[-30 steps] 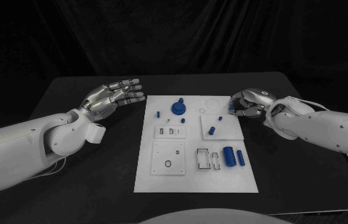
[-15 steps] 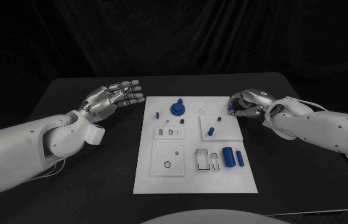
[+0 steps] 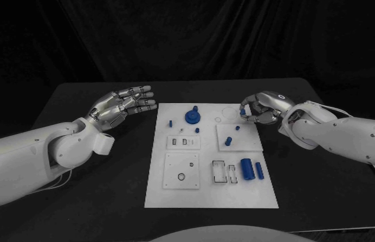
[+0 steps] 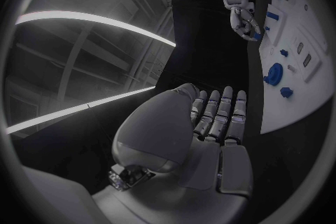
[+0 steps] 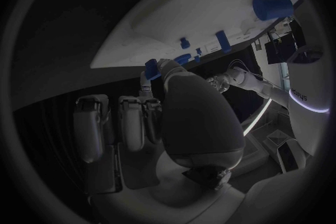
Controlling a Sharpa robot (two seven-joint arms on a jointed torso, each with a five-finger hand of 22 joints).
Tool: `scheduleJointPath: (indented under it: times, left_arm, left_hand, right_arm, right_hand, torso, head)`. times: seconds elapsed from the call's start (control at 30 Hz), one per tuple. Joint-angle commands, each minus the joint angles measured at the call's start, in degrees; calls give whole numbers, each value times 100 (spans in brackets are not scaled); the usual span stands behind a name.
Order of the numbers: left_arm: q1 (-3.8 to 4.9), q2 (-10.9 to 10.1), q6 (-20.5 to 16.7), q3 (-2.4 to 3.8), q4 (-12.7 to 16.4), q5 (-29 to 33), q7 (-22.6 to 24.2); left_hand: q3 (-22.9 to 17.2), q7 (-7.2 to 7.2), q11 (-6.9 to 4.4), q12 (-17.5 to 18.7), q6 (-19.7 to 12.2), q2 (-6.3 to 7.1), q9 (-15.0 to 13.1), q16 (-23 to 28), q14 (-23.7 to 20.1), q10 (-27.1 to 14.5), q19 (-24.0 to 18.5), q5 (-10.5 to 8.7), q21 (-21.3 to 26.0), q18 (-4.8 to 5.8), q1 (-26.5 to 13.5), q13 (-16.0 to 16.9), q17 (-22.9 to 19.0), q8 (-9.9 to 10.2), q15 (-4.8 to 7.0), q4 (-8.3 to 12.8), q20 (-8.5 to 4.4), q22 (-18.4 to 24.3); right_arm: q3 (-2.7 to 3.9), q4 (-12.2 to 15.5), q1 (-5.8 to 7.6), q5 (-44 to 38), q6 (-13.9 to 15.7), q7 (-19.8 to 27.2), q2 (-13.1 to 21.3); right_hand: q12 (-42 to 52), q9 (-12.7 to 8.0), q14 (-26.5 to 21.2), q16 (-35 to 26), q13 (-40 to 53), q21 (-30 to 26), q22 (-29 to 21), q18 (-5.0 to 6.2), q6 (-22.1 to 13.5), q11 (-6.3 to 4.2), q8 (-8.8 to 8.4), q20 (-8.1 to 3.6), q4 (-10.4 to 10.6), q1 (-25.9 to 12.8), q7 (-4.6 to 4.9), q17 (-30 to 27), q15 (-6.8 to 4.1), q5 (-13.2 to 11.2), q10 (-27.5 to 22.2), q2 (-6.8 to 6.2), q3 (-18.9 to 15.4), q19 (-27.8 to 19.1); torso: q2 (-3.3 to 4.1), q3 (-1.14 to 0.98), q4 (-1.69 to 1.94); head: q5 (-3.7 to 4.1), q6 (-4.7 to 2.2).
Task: Assemble the parts on the task board
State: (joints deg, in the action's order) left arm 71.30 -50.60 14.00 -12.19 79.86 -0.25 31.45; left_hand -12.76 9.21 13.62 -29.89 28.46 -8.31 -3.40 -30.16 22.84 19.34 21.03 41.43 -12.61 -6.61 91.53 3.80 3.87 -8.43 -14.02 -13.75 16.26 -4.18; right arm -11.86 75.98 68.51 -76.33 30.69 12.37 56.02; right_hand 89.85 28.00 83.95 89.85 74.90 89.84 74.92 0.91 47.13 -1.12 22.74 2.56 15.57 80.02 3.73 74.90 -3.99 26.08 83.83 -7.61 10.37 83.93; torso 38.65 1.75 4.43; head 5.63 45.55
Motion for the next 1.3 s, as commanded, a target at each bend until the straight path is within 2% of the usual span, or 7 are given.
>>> scheduleJointPath:
  times: [0.03, 0.17, 0.33, 0.53, 0.6, 1.0, 1.3]
  left_arm:
    - [-9, 33, 55, 6, 3, 20, 45]
    - [-8, 45, 53, 6, 2, 20, 40]
    - [-8, 44, 46, 6, 3, 20, 30]
    - [-8, 51, 44, 6, 0, 20, 13]
    - [-8, 57, 47, 6, -2, 20, 8]
    - [-8, 104, 67, 6, -13, 20, -13]
    - [-8, 144, 97, 6, -31, 20, -20]
  left_hand:
    - [-44, 230, -6, -37, 32, 53, -8, -16, -49, -51, -33, 18, 33, 34, 1, 6, -4, -11, -8, -5, 12, 6]
    - [-44, 230, -6, -37, 32, 53, -8, -16, -49, -51, -33, 18, 33, 34, 1, 6, -4, -11, -8, -5, 12, 6]
    - [-44, 230, -6, -37, 32, 53, -8, -16, -49, -51, -33, 18, 33, 34, 1, 6, -4, -11, -8, -5, 12, 6]
    - [-52, 229, -8, -41, 39, 57, -9, -18, -51, -50, -37, 16, 35, 31, -4, 7, -4, -14, -4, -6, 12, 7]
    - [-52, 229, -8, -41, 39, 57, -9, -18, -51, -50, -37, 16, 35, 31, -4, 7, -4, -14, -4, -6, 12, 7]
    - [-55, 229, -10, -42, 43, 59, -9, -19, -52, -49, -43, 16, 39, 30, -7, 7, -4, -16, -2, -6, 11, 9]
    - [-58, 229, -12, -44, 47, 61, -10, -19, -54, -48, -51, 15, 43, 28, -10, 7, -4, -17, 1, -7, 10, 11]
  right_arm:
    - [6, 318, 113, -72, 43, -242, -13]
    - [6, 578, 177, -133, -29, -307, -120]
    - [7, 726, 202, -264, -118, -396, -306]
    - [7, 849, 210, -546, -251, -608, -568]
    - [7, 882, 206, -642, -293, -688, -653]
    - [6, 1022, 58, -1330, -506, -1259, -1093]
    - [7, 998, -48, -1530, -654, -1461, -1231]
  right_hand:
    - [15, 14, 605, 15, 1510, 16, 1508, -91, 28, 38, 47, -7, -19, 40, 53, 1510, 7, -34, 617, 2, 18, 607]
    - [15, 19, 605, 15, 1510, 16, 1508, -91, 48, 48, 65, 0, -30, 51, 61, 1510, 15, -38, 617, 4, 22, 607]
    - [15, 19, 605, 15, 1510, 16, 1508, -91, 56, 64, 72, 6, -41, 56, 80, 1510, 25, -55, 617, -6, 19, 607]
    - [15, 18, 605, 15, 1510, 16, 1508, -91, 63, 87, 79, 18, -58, 65, 100, 1510, 42, -62, 617, -12, 19, 607]
    - [15, 17, 605, 15, 1510, 16, 1508, -91, 65, 92, 80, 20, -62, 66, 103, 1510, 46, -63, 617, -14, 19, 607]
    - [15, -18, 605, 15, 1510, 16, 1508, -91, 51, 166, 44, 68, -111, 64, 154, 1510, 107, -54, 617, -44, 15, 607]
    - [15, -29, 605, 15, 1510, 16, 1508, -91, 73, 181, 38, 83, -124, 63, 159, 1510, 123, -62, 617, -41, 19, 607]
  torso:
    - [-2, 6, -7]
    - [-7, 9, 8]
    - [3, 7, 1]
    - [0, 4, 26]
    - [3, 5, 7]
    - [3, 5, 2]
    - [2, 4, 1]
  head:
    - [-14, 17]
    - [-35, 31]
    - [-75, 21]
    - [-136, 58]
    - [-184, 83]
    - [-330, 202]
    - [-373, 189]
